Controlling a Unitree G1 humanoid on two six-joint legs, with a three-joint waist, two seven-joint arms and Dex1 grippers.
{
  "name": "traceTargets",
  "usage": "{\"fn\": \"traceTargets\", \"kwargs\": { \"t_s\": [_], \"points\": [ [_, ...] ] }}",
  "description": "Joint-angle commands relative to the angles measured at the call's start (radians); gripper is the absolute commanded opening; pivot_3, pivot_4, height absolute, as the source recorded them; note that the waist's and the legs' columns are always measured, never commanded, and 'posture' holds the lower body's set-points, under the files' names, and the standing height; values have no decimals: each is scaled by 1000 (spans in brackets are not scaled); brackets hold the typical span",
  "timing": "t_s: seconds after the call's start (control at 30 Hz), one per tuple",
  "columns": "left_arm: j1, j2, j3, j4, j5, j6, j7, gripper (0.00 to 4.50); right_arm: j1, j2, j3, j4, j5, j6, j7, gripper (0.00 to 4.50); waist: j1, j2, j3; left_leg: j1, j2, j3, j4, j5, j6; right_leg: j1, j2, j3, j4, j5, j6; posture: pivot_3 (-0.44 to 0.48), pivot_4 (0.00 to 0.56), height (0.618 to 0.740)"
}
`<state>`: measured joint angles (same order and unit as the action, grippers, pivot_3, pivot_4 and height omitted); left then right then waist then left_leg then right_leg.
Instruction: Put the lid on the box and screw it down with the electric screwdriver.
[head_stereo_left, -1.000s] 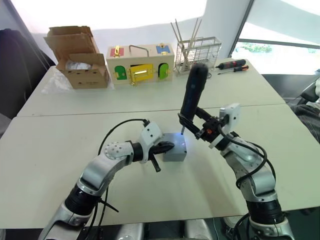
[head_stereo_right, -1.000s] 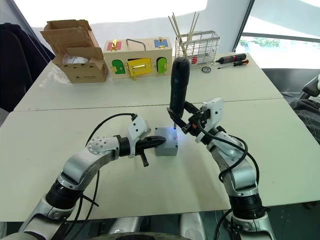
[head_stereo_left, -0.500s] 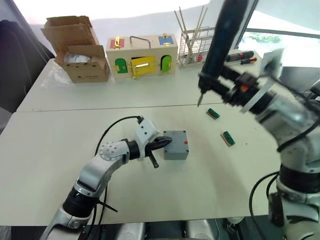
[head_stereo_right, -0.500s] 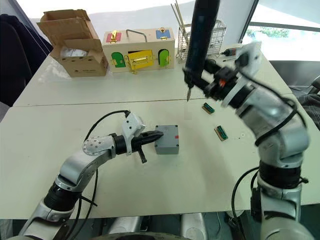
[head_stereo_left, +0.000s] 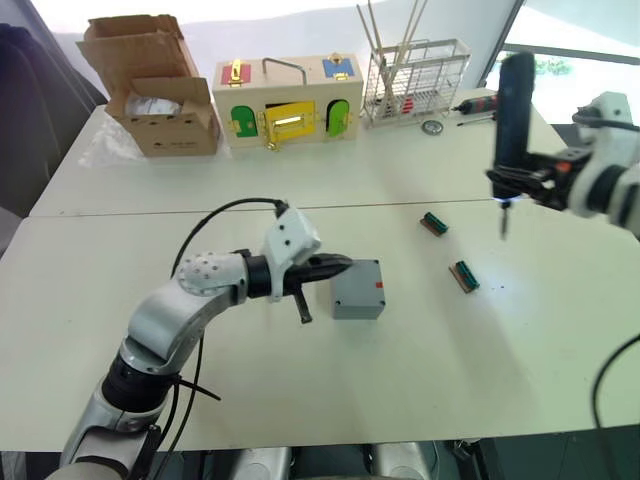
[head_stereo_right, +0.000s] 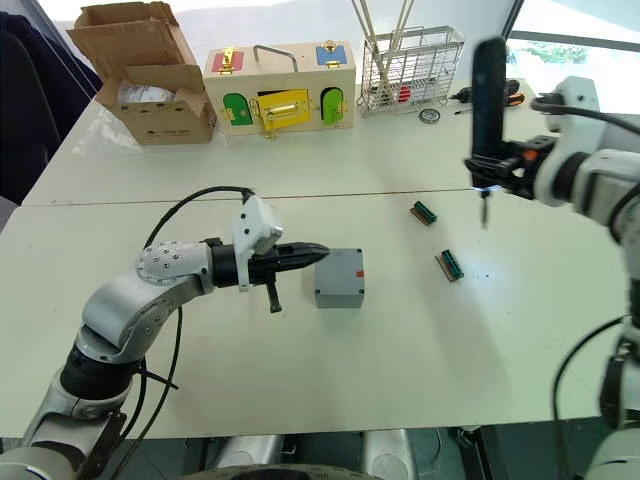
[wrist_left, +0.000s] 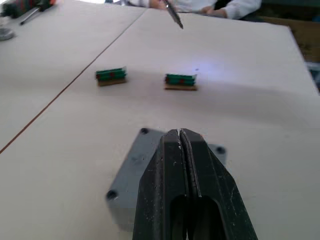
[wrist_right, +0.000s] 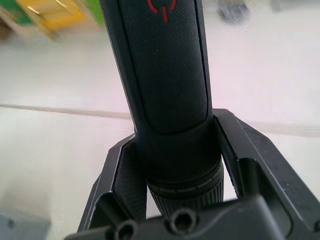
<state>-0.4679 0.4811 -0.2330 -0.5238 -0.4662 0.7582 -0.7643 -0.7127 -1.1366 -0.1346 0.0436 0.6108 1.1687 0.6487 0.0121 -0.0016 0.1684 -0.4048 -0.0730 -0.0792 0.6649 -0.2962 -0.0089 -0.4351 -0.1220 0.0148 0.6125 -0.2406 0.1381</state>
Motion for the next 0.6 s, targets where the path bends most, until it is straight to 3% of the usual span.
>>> {"fn": "traceTargets", "kwargs": {
  "t_s": [0.03,0.2,0.43,0.6],
  "points": [
    [-3,-11,-45,-69,-19,21,6,0,-19,-96,125,158,-105,28,85,1781,-2,0,0,0,0,0,0,0,0,0,0,0,0,0,0,0,150,734],
    [17,-7,-108,-111,3,28,19,0,-63,-85,259,367,-136,63,271,1781,-9,6,4,1,0,2,2,0,2,0,0,1,2,2,-1,0,150,734],
    [57,-44,-78,-153,-36,55,76,0,-251,22,418,668,-291,21,383,1781,-25,12,8,3,0,4,2,1,2,0,1,3,4,5,1,0,150,734],
    [66,-63,-60,-142,-36,81,136,0,-311,77,478,816,-401,-70,453,1781,-20,11,9,2,0,3,2,4,-3,0,2,2,4,5,1,0,150,734]
  ]
}}
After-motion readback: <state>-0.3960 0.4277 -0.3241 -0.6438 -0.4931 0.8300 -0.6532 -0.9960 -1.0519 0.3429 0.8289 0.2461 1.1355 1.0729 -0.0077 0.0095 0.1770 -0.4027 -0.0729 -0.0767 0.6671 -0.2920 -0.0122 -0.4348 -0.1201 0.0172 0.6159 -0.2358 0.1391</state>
